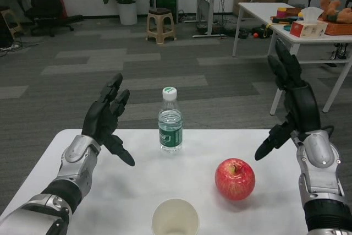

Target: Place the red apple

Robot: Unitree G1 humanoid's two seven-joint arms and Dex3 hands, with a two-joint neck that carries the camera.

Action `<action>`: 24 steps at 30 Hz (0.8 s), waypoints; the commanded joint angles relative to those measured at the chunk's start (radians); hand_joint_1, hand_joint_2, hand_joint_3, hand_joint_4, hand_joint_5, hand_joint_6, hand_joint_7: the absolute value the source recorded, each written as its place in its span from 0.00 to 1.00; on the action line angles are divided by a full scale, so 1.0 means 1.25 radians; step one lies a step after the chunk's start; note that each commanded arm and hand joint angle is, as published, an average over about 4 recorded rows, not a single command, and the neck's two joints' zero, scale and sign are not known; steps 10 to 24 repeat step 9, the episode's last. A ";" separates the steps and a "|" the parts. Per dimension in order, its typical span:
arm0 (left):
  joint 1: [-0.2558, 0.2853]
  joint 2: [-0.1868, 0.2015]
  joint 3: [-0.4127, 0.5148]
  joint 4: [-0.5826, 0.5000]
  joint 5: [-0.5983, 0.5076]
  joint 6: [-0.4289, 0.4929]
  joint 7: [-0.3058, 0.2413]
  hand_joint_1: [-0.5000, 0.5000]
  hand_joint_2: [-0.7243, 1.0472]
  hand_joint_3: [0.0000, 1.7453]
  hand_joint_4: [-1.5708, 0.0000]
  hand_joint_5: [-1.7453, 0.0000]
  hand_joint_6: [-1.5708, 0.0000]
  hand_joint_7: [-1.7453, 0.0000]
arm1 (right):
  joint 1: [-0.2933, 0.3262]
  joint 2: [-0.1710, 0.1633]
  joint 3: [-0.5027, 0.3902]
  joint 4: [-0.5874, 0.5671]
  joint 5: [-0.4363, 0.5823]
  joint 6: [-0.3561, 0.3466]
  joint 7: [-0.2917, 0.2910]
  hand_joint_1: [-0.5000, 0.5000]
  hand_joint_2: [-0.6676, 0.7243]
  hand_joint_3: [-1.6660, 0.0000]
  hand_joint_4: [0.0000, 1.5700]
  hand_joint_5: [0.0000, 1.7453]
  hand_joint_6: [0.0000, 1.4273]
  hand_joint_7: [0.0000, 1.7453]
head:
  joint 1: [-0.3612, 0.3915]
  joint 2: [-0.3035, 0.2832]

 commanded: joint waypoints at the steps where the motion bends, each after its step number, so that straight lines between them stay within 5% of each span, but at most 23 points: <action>1: -0.016 -0.004 0.009 -0.011 0.000 -0.013 0.006 0.00 0.15 0.00 1.00 0.94 1.00 0.92 | -0.018 0.012 -0.003 0.019 0.008 -0.008 -0.011 0.04 0.97 1.00 0.00 0.00 0.00 0.00 | 0.003 0.022; 24: -0.016 -0.008 0.008 -0.011 0.001 -0.018 0.009 0.00 0.12 0.00 1.00 0.94 1.00 0.92 | -0.016 0.028 -0.002 0.023 0.008 -0.009 -0.012 0.04 1.00 1.00 0.00 0.00 0.00 0.00 | -0.003 0.035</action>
